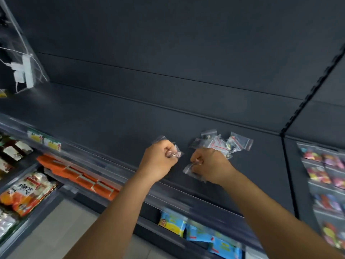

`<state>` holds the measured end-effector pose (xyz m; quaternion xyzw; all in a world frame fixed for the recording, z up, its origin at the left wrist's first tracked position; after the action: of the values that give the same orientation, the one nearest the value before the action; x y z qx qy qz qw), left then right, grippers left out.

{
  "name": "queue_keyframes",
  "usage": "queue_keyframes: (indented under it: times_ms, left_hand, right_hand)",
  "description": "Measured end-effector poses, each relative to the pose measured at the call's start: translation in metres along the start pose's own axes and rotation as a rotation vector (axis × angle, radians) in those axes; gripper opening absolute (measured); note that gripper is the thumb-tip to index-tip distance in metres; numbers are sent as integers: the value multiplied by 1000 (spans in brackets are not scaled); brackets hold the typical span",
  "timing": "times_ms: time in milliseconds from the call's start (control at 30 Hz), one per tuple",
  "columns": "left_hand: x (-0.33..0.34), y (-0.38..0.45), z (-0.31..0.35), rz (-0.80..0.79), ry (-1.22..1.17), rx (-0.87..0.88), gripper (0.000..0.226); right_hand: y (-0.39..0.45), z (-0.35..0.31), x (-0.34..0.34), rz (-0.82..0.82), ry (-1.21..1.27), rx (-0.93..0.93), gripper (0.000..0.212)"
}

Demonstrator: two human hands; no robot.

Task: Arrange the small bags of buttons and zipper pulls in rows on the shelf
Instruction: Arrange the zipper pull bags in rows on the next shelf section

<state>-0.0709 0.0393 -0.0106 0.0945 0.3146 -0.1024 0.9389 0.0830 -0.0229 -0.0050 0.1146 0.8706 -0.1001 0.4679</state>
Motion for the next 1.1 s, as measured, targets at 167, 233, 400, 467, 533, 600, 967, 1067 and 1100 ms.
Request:
queue_keyframes:
  times_ms: [167, 233, 400, 467, 533, 600, 967, 1067, 1100]
  left_hand:
    - [8, -2, 26, -70, -94, 69, 25]
    - [14, -4, 40, -82, -139, 122, 19]
    - [45, -16, 80, -207, -383, 133, 7]
    - [64, -24, 97, -265, -424, 132, 11]
    - [87, -36, 117, -348, -435, 160, 9]
    - [111, -52, 138, -406, -448, 183, 5]
    - [225, -171, 270, -576, -412, 319, 13]
    - [252, -208, 302, -580, -429, 349, 6]
    - [261, -220, 313, -586, -434, 363, 8]
  right_hand:
    - [-16, 18, -20, 182, 423, 123, 14]
    - [-25, 29, -33, 275, 541, 185, 12]
    - [-54, 65, -69, 565, 635, 291, 6]
    - [-72, 84, -83, 646, 667, 318, 8]
    - [-90, 102, -96, 682, 722, 333, 12]
    - [-110, 121, -109, 693, 807, 344, 14]
    - [-251, 232, -194, 718, 938, 289, 14]
    - [-293, 267, -216, 750, 843, 309, 18]
    - [-308, 279, -222, 752, 770, 333, 19]
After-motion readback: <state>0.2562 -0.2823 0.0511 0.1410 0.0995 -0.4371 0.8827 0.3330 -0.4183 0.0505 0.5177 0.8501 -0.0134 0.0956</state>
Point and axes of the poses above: each hand's wrist, its own y-axis towards the middle knuckle, its own x-axis out of the palm, z = x × y, the point moved 3 cm from there along y, towards the middle knuckle, and after that the axes turned 8 degrees about z, right-handed, at the moved point
